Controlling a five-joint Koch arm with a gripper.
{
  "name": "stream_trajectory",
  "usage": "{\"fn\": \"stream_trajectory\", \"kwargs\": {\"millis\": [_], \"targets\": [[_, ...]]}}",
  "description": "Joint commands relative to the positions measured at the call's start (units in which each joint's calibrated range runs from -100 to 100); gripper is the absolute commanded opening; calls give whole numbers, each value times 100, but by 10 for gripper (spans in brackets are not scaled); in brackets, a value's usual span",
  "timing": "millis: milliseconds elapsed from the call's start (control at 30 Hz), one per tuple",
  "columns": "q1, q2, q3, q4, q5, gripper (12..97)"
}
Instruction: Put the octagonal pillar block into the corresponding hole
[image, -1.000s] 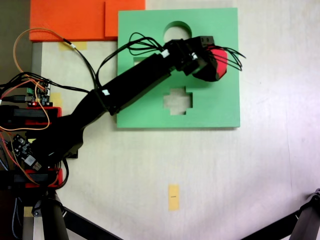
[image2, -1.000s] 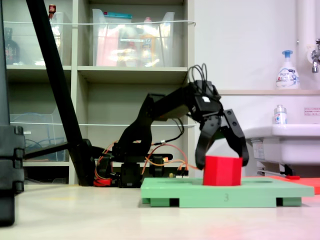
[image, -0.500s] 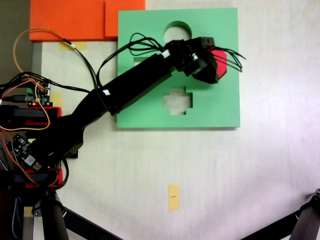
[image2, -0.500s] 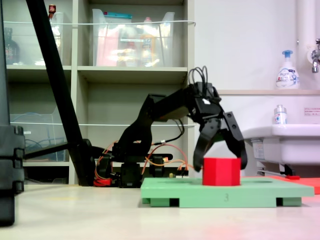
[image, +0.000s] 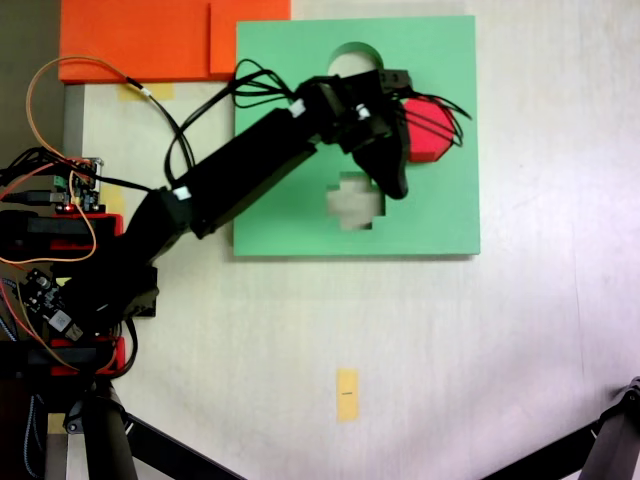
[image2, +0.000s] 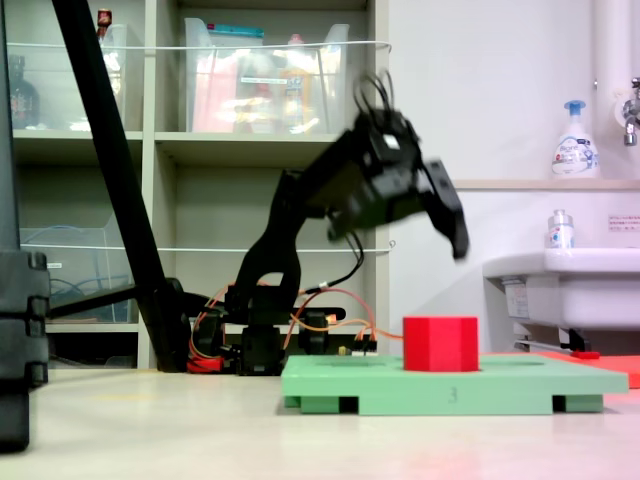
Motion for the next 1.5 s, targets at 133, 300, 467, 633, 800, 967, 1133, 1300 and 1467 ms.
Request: {"fn": "stream_trajectory", "kwargs": {"millis": [133, 300, 467, 633, 800, 967, 1133, 1300, 1467], "targets": [[-615, -3889, 192, -713, -2823, 808], [-1284, -5454, 92, -761, -4234, 687], [-1680, -6473, -2101, -809, -4713, 664], [-1797, -9769, -7794, 2445, -5016, 662], [-1763, -11012, -12091, 4728, -5245, 649], [-1695, -11012, -14853, 6133, -5534, 642], [-1578, -11012, -16727, 8281, -5866, 642], [-1568, -11012, -16727, 8916, -5934, 589], [-1568, -11012, -16727, 8964, -5934, 472]]}}
